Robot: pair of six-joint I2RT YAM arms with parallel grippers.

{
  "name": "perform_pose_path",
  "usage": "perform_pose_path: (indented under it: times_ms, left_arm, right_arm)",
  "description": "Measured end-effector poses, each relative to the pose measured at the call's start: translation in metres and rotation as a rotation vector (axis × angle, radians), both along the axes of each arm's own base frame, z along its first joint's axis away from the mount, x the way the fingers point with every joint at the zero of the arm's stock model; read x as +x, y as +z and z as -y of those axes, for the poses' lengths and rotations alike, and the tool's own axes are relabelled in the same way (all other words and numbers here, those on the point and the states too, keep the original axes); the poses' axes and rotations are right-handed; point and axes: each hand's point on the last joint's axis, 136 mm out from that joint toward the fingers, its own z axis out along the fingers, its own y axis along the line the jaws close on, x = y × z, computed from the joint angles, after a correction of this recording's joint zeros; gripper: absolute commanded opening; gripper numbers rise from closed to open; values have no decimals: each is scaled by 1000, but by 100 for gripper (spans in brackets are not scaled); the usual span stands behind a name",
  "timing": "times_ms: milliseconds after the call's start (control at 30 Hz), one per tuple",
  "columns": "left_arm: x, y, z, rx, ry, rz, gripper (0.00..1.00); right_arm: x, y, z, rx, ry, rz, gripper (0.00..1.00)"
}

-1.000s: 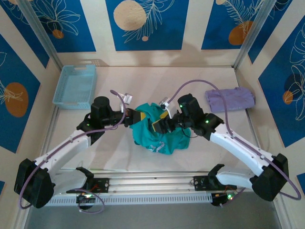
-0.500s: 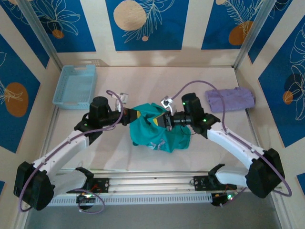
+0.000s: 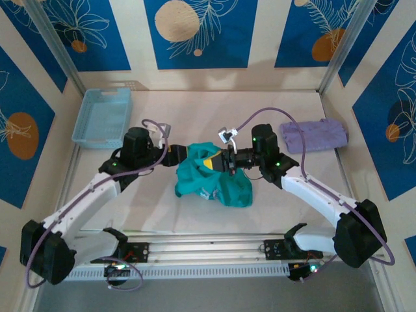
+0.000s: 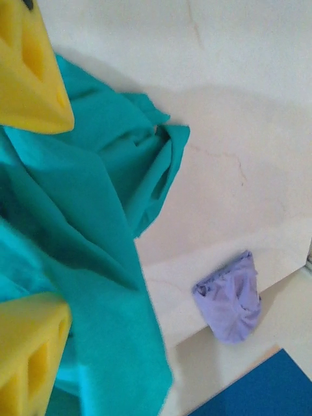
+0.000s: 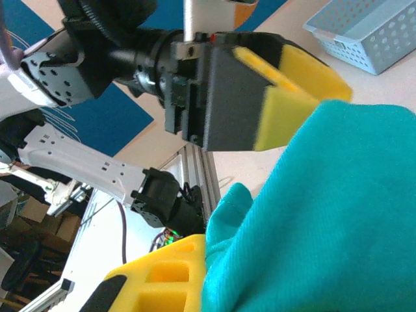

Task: Fold the inside-out t-shirt

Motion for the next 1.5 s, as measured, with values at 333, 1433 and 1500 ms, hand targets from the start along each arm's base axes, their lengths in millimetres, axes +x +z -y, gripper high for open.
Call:
perform_pose_path:
  times_ms: [333, 1433, 1500]
  left_arm:
    - [-43, 32, 25, -224, -209, 33, 52]
    - [-54, 30, 66, -344, -418, -41, 0]
    - [-54, 35, 65, -336, -405, -27, 0]
  right_arm:
    - [4, -3, 1, -13, -25, 0, 0]
    - [20, -20, 7, -108, -142, -35, 32]
    - [35, -26, 13, -191, -249, -42, 39]
